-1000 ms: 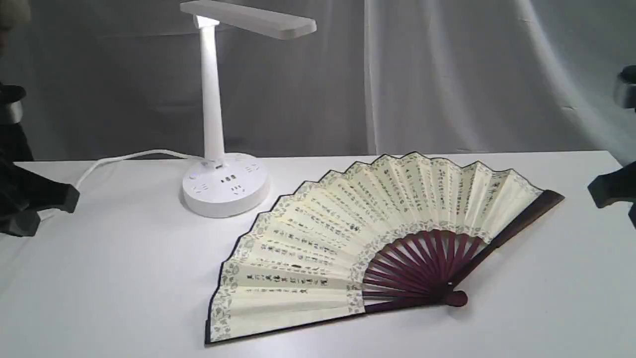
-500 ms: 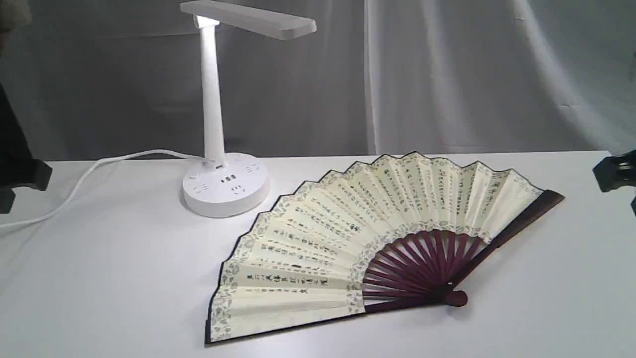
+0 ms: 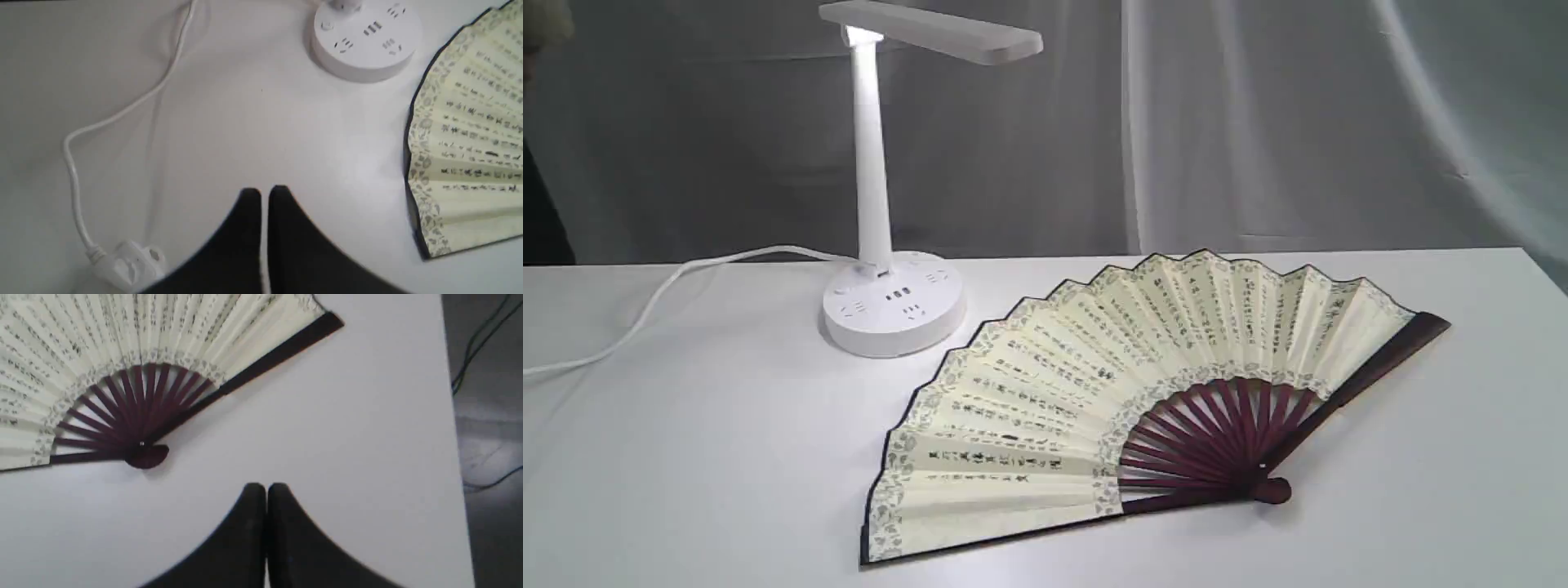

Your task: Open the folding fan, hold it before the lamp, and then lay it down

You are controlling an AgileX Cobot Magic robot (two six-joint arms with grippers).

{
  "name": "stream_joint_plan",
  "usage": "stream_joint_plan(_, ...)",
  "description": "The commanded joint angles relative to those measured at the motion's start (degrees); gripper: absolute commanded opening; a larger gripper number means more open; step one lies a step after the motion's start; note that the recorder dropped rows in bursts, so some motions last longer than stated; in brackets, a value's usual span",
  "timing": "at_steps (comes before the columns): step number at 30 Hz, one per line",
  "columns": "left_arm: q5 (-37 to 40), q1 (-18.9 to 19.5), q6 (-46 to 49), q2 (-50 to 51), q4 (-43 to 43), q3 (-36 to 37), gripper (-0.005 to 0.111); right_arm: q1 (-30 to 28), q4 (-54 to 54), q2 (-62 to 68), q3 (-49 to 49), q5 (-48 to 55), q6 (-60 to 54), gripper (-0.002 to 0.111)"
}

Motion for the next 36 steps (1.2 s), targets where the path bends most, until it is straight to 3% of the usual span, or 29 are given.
stream_joint_plan(1, -0.1, -0.4, -0.1, -6.0, -0.6, -0.1, 0.0, 0.1, -1.1, -6.9, 0.2, 0.1, 0.0, 0.0)
stream_joint_plan(27, 5.8, -0.4, -0.5, -49.6, -1.1, 0.9, 0.0, 0.3, -8.2, -50.3, 0.2, 8.2, -0.2, 0.0)
stream_joint_plan(36, -0.4, -0.4, -0.4, -62.2, -1.1, 6.6, 0.0, 0.3, -11.9, -60.5, 0.2, 11.0, -0.4, 0.0)
